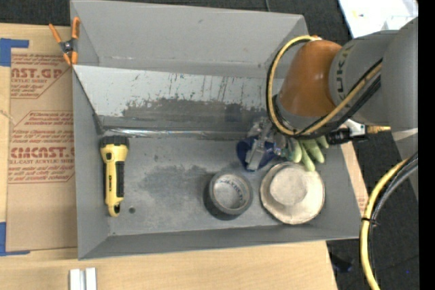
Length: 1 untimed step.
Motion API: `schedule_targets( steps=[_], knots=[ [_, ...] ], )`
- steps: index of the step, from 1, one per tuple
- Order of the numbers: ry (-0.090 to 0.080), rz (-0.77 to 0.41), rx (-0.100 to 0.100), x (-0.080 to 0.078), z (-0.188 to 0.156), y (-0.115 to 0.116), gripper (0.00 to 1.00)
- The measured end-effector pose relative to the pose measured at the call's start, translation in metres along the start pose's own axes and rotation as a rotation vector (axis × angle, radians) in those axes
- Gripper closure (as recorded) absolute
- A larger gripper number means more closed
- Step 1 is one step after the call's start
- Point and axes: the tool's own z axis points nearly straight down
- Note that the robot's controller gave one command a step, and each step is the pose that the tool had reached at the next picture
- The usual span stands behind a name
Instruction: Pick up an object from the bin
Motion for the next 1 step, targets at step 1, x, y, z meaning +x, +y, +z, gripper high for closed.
schedule_targets(
  steps=[1],
  knots=[
    [-0.004, 0.012, -0.001, 0.0005, 0.0002, 0.0089, 1.00]
  ],
)
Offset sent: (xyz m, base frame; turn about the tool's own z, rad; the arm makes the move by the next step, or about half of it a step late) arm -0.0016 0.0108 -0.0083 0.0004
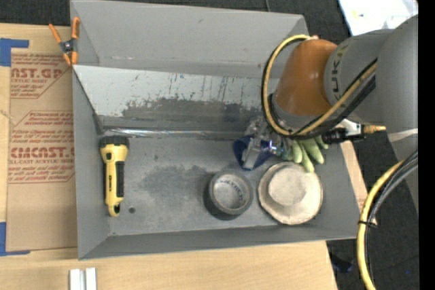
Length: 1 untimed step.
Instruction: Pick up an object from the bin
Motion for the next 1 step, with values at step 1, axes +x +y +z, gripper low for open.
schedule_targets(
  steps=[1],
  knots=[
    [-0.004, -0.002, 0.000, 0.0003, -0.0001, 0.0031, 1.00]
  ],
)
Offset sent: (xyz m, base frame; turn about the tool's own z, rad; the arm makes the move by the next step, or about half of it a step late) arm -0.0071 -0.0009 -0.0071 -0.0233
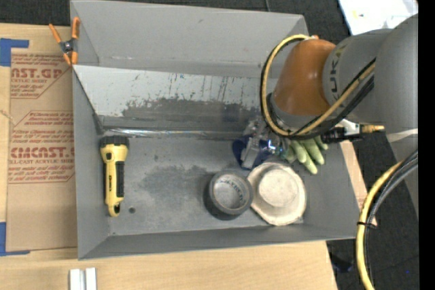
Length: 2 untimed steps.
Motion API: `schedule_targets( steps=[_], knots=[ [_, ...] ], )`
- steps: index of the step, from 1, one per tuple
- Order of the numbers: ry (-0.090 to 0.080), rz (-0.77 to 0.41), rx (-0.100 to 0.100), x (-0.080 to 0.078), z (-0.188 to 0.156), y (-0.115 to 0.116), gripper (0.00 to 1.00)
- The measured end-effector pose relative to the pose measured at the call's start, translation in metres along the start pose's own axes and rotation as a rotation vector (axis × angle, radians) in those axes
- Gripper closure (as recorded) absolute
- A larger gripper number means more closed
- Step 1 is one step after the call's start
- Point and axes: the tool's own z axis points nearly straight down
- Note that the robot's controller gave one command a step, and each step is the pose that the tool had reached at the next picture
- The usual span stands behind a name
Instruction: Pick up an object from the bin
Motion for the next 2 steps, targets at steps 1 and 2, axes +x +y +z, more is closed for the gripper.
schedule_targets(
  steps=[1, 2],
  knots=[
    [-0.008, -0.021, -0.005, 0.0020, 0.0001, -0.0040, 1.00],
    [-0.009, -0.009, -0.003, -0.0007, 0.0005, -0.0007, 1.00]
  ],
)
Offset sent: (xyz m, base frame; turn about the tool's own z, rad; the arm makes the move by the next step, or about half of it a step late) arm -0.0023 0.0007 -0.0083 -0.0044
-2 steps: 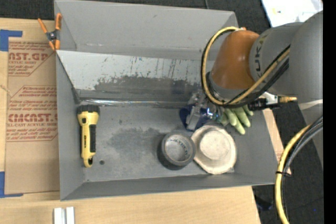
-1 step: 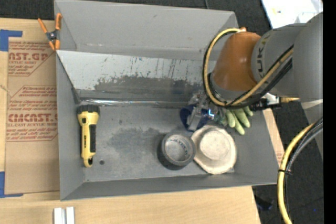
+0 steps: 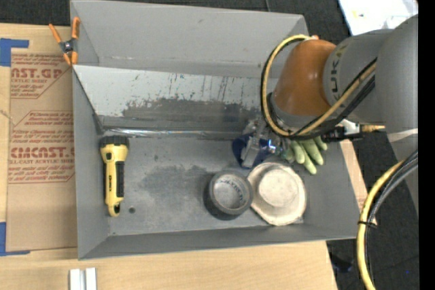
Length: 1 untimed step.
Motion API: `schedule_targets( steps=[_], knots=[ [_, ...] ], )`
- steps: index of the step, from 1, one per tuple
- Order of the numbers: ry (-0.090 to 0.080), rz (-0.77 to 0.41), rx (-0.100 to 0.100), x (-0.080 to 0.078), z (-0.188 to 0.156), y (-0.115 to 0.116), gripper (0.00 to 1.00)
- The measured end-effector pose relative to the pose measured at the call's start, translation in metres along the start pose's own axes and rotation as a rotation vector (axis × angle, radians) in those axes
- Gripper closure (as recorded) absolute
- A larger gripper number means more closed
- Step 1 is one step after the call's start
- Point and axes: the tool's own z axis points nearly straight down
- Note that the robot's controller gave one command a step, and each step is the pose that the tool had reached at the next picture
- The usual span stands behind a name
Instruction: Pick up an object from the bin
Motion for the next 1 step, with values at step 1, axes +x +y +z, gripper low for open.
schedule_targets(
  steps=[1],
  knots=[
    [-0.014, -0.010, -0.009, 0.0034, -0.0003, -0.0039, 1.00]
  ],
)
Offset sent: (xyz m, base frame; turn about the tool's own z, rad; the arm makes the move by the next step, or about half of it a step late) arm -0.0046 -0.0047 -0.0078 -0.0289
